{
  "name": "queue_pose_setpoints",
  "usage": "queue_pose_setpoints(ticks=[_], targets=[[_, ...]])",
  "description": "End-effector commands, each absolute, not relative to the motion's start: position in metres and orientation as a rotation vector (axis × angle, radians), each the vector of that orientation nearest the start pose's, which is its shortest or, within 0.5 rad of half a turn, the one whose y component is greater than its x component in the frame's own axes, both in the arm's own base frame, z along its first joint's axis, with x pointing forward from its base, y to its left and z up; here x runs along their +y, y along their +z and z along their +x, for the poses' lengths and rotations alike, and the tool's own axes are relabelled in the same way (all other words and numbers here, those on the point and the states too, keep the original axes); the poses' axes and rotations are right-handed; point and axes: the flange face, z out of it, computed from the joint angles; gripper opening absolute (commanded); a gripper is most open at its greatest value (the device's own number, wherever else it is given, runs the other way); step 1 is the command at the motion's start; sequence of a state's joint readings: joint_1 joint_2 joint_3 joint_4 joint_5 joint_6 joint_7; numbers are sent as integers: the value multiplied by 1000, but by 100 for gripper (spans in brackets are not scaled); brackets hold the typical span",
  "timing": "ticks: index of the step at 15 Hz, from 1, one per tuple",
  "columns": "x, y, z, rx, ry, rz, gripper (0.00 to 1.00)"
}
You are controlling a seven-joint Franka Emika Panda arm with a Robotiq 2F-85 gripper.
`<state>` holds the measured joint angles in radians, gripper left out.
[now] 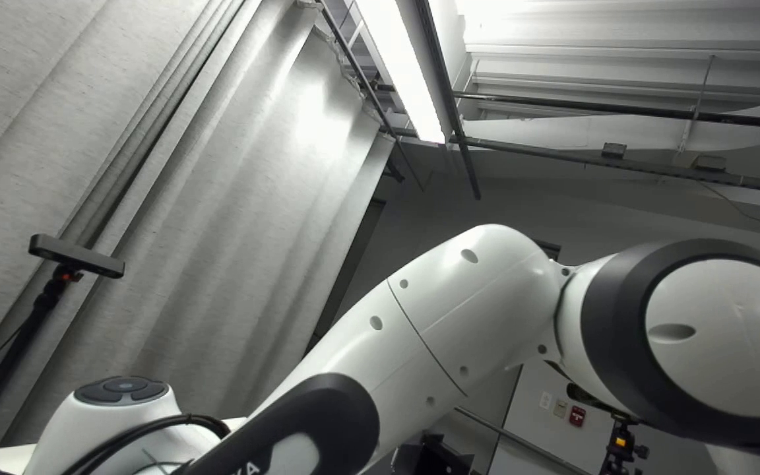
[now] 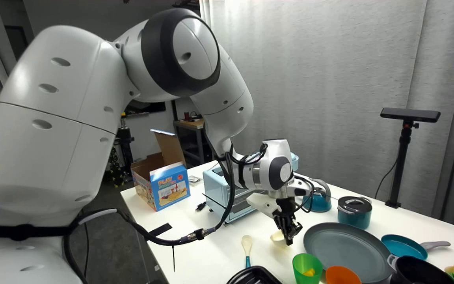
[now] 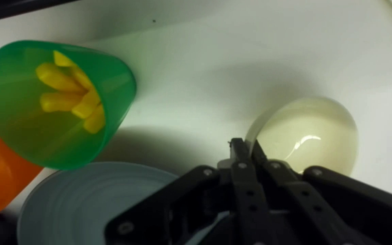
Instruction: Flip the white object upside down
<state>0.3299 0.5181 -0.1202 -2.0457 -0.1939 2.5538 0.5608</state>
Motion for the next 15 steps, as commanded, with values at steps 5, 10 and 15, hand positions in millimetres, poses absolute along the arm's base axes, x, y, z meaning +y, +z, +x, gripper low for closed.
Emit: queue_pose_setpoints(ticks=[5, 10, 15], targets=[[121, 215, 588, 304, -330, -3512, 1], [137, 213, 583, 183, -455, -3685, 1], [159, 206, 570, 10, -581, -3831, 1]])
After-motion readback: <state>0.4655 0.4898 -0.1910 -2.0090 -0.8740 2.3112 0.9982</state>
